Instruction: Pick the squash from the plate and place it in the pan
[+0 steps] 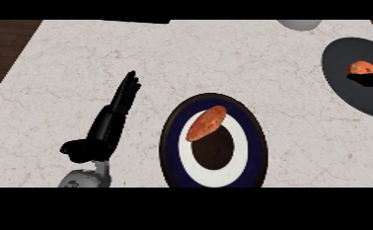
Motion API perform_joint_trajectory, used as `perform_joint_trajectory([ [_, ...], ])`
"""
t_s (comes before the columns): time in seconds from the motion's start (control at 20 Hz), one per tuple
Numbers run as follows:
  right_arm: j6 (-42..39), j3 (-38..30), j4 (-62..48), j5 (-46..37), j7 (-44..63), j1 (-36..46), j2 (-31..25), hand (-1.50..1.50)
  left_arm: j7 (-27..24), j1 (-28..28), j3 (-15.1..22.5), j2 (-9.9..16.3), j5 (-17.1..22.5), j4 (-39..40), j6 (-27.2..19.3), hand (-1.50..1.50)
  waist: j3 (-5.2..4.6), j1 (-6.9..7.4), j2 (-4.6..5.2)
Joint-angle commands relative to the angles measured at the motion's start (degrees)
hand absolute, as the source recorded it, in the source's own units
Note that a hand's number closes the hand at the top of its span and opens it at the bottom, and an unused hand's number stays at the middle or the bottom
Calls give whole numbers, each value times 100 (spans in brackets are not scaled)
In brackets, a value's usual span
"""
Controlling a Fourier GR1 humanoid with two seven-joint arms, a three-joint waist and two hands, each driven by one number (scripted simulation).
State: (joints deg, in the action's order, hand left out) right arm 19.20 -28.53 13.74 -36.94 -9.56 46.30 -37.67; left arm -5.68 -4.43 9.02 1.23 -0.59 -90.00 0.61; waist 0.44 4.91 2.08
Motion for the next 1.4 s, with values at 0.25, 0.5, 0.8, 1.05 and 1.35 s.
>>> perform_joint_trajectory([
  [0.25,70,-950,87,973,-1319,65,78,-150,-93,152,135,-106,-183,57,-142,0,12,-118,-24],
  [0.5,-517,-1498,-39,1552,-1736,-57,-269,-150,-92,173,-75,0,-47,16,-111,0,-4,-204,-65],
  [0.8,-1989,-1949,-269,2132,-2231,-563,-658,-150,23,33,-157,45,-111,35,-179,0,-9,-339,-111],
  [1.05,-3028,-1802,-283,2190,-2576,-846,-576,-150,101,-103,-460,200,167,167,13,0,-23,-368,-142],
  [1.35,-3600,-1751,-196,2326,-3111,-1307,-756,-150,-108,282,-179,58,-25,30,-44,0,-23,-356,-152],
])
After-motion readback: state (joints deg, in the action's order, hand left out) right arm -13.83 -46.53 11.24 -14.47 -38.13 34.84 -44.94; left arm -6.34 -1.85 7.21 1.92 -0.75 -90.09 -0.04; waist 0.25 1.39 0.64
